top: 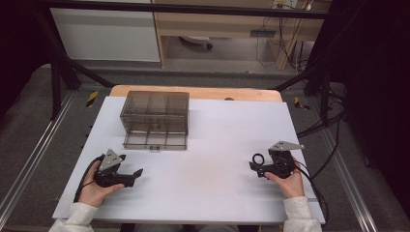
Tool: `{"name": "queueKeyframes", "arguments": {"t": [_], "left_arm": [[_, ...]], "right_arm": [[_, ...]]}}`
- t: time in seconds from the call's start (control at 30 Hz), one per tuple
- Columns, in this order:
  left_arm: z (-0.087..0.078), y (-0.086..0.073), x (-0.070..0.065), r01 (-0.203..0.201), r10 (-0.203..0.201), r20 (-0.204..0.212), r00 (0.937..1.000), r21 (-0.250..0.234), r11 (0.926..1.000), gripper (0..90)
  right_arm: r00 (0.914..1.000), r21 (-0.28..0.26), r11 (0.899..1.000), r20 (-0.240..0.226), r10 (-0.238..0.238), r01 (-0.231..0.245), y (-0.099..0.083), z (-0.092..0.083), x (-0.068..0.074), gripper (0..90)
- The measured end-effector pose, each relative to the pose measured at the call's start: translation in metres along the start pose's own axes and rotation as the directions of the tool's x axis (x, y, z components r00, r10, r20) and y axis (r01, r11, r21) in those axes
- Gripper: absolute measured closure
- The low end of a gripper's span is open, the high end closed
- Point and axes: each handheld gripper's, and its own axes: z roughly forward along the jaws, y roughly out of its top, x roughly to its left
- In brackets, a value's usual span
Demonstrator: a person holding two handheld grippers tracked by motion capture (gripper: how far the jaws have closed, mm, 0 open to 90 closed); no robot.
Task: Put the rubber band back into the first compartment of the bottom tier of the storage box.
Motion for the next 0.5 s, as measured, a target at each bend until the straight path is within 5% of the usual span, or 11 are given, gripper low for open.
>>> {"name": "queueKeyframes", "arguments": {"t": [0.5], "left_arm": [[-0.002, -0.001, 0.003, 0.025, -0.026, 0.015, 0.9996, 0.006, 0.9997, 11.7]], "right_arm": [[0.9967, 0.082, 0.996, 0.080, 0.014, -0.021, 0.009, 0.015, -0.015, 17.6]]}}
